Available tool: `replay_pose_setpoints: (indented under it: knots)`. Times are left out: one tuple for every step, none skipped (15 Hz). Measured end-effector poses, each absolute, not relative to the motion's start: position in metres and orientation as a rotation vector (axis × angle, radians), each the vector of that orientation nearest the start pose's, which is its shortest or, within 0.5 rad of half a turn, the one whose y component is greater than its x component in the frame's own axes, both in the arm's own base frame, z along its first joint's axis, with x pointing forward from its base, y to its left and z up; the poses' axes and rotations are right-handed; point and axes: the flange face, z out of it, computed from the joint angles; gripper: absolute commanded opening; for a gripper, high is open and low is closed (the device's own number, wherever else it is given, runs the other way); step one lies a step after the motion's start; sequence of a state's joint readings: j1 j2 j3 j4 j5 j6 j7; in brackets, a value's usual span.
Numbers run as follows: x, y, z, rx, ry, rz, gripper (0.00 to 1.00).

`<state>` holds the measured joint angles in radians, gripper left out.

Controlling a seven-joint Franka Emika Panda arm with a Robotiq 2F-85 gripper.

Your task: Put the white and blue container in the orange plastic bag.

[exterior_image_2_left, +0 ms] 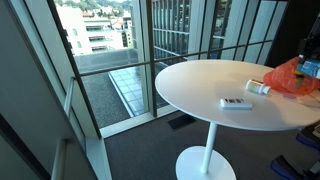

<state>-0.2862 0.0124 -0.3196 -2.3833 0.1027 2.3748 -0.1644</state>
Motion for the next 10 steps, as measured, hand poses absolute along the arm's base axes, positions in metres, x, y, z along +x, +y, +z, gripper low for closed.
replay_pose_setpoints:
  knots:
    - [0.406, -0.28, 0.31, -2.965, 0.785, -0.004, 0.22]
    - [0.407, -0.279, 0.306, -2.96, 0.784, 0.001, 0.22]
    - [0.408, -0.279, 0.303, -2.956, 0.78, 0.003, 0.22]
    - [0.408, -0.278, 0.3, -2.955, 0.776, 0.004, 0.22]
    - [0.409, -0.278, 0.298, -2.954, 0.772, 0.004, 0.22]
    - [0.41, -0.277, 0.295, -2.954, 0.768, 0.003, 0.22]
    - [0.411, -0.277, 0.293, -2.953, 0.768, 0.002, 0.22]
    - [0.412, -0.277, 0.292, -2.952, 0.769, 0.0, 0.22]
    - [0.414, -0.277, 0.29, -2.951, 0.772, -0.001, 0.22]
    - [0.415, -0.278, 0.29, -2.95, 0.776, -0.002, 0.22]
